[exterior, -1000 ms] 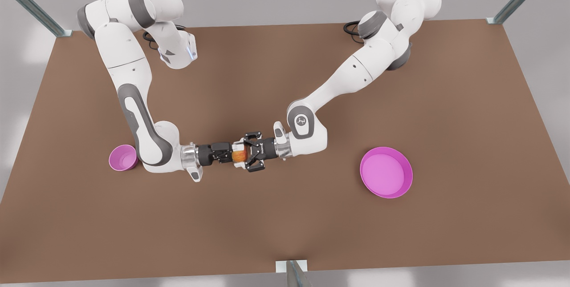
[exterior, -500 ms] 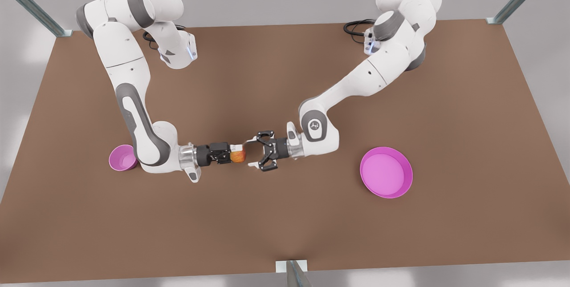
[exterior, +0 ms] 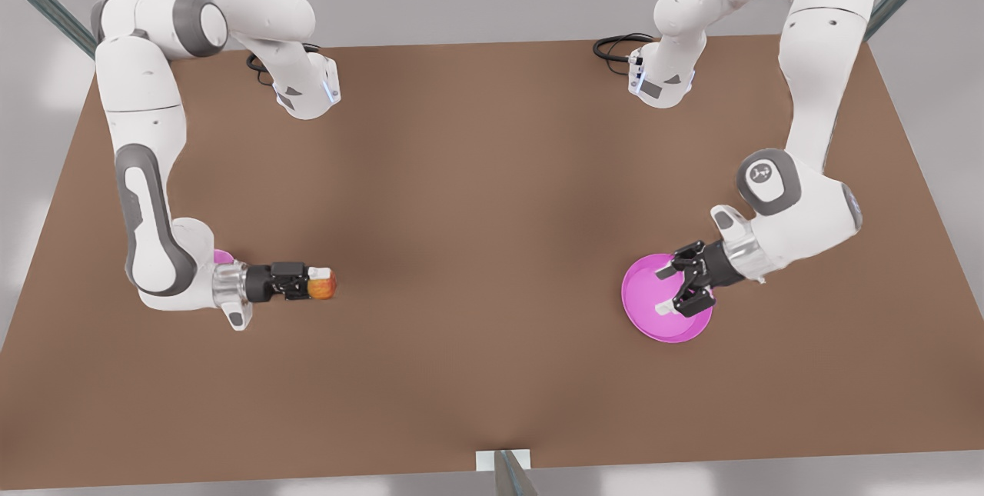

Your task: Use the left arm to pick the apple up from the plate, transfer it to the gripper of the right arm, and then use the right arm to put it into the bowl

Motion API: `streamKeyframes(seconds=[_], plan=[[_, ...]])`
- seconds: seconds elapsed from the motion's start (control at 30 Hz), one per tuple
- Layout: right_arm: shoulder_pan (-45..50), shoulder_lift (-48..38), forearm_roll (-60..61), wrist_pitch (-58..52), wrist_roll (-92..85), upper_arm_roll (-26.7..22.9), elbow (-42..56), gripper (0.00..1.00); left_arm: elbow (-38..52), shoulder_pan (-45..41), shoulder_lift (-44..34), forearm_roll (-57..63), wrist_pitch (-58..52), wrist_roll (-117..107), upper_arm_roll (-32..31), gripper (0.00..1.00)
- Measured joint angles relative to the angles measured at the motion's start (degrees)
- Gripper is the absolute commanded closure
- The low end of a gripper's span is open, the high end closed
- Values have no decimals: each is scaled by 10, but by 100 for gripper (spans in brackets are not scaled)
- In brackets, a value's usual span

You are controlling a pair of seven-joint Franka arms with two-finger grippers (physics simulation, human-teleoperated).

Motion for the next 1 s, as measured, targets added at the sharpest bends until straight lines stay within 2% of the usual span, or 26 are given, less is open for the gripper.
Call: streamKeyframes(seconds=[0.1,0.17,0.2,0.27,0.33,0.4,0.57,0.73,1.0], plan=[[-53,0,-57,-32,2,0,25,27,104,1,-40,201,-146,-137,16,0],[-83,0,-92,-53,3,-1,39,27,146,3,-60,287,-236,-247,20,0],[-95,0,-108,-63,3,-1,47,27,155,-18,-77,304,-272,-299,57,0],[-110,0,-134,-81,4,-2,58,27,150,-153,-116,293,-327,-396,244,0],[-125,0,-156,-94,5,-2,66,27,121,-277,-156,280,-361,-482,387,0],[-143,0,-178,-103,5,-2,76,27,118,-326,-156,266,-383,-559,438,0],[-169,1,-228,-121,6,-3,110,27,132,-327,-88,233,-381,-718,457,0],[-180,1,-276,-126,7,-4,127,27,133,-326,-89,216,-376,-839,457,0],[-183,4,-362,-75,8,-6,125,27,133,-327,-92,211,-373,-983,457,0]])
